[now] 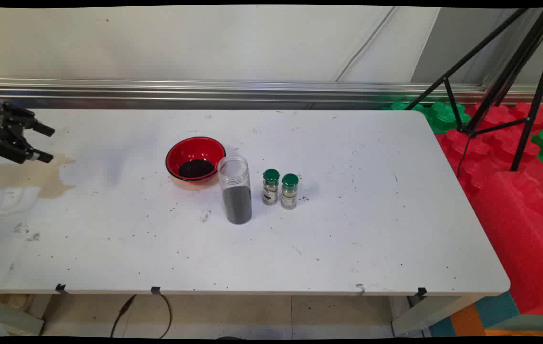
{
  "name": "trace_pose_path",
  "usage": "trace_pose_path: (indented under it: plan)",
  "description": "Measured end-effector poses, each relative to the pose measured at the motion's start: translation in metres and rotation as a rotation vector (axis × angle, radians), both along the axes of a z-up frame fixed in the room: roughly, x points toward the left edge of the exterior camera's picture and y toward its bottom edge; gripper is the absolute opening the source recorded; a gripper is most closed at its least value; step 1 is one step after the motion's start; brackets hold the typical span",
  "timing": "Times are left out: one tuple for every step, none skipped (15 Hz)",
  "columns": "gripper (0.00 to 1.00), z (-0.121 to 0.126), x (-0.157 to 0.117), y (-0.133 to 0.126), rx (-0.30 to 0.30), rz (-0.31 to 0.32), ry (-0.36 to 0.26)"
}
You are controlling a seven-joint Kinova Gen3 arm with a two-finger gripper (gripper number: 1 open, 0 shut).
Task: Pick up the black seasoning powder from the table
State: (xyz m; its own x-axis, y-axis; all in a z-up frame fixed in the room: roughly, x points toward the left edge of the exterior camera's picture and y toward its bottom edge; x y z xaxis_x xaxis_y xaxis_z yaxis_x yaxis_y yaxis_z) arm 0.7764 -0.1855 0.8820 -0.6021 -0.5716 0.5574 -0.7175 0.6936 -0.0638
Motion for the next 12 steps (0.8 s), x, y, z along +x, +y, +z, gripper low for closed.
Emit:
trace_pose_path:
  plan:
    - [1.0, 0.0, -0.003, -0.003, -0.005, -0.025, -0.004]
    - [1.0, 0.0, -0.006, -0.007, -0.01, -0.054, -0.008]
    - [1.0, 0.0, -0.01, -0.011, -0.017, -0.085, -0.012]
    - [1.0, -0.001, -0.012, -0.013, -0.022, -0.107, -0.013]
    - [1.0, -0.001, -0.016, -0.017, -0.028, -0.135, -0.014]
    - [1.0, -0.001, -0.019, -0.019, -0.032, -0.153, -0.014]
    - [1.0, -0.001, -0.023, -0.022, -0.038, -0.179, -0.013]
    - [1.0, -0.001, -0.026, -0.025, -0.042, -0.197, -0.011]
    - [1.0, -0.002, -0.03, -0.028, -0.046, -0.222, -0.007]
    - [1.0, -0.003, -0.035, -0.032, -0.052, -0.25, -0.001]
    - [1.0, -0.004, -0.038, -0.034, -0.055, -0.27, 0.003]
    - [1.0, -0.005, -0.043, -0.038, -0.06, -0.296, 0.009]
